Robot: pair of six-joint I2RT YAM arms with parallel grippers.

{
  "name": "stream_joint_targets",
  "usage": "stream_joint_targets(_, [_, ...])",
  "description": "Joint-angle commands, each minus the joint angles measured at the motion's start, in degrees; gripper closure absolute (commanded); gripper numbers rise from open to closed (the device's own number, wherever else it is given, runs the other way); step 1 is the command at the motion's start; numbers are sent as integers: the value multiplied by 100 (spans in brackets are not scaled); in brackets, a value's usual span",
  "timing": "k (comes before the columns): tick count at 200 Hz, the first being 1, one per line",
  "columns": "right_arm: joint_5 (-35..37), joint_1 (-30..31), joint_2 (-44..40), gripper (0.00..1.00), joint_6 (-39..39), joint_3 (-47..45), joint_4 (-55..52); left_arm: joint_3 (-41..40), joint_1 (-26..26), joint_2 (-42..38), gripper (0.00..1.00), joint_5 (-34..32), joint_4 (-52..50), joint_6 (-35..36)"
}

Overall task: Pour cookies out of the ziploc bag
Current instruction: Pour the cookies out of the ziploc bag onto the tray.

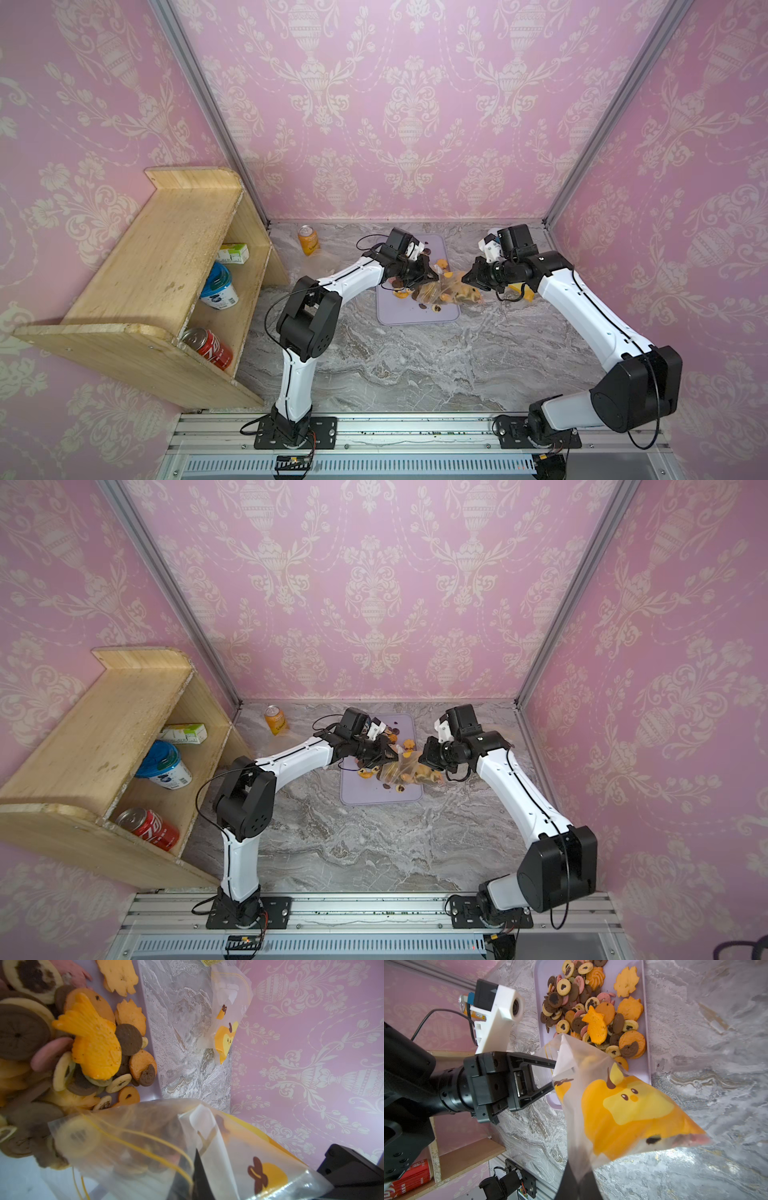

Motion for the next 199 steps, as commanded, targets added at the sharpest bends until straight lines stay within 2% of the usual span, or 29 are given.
stream_joint_targets(1, [-23,134,116,100,128,150,267,-153,137,-259,98,227,164,33])
stream_joint_targets(92, [172,618,569,100,356,895,162,-716,491,-461,97,410,436,57])
stream_joint_targets(199, [323,707,638,100,322,1237,-10,-976,510,-488,97,430,747,-111])
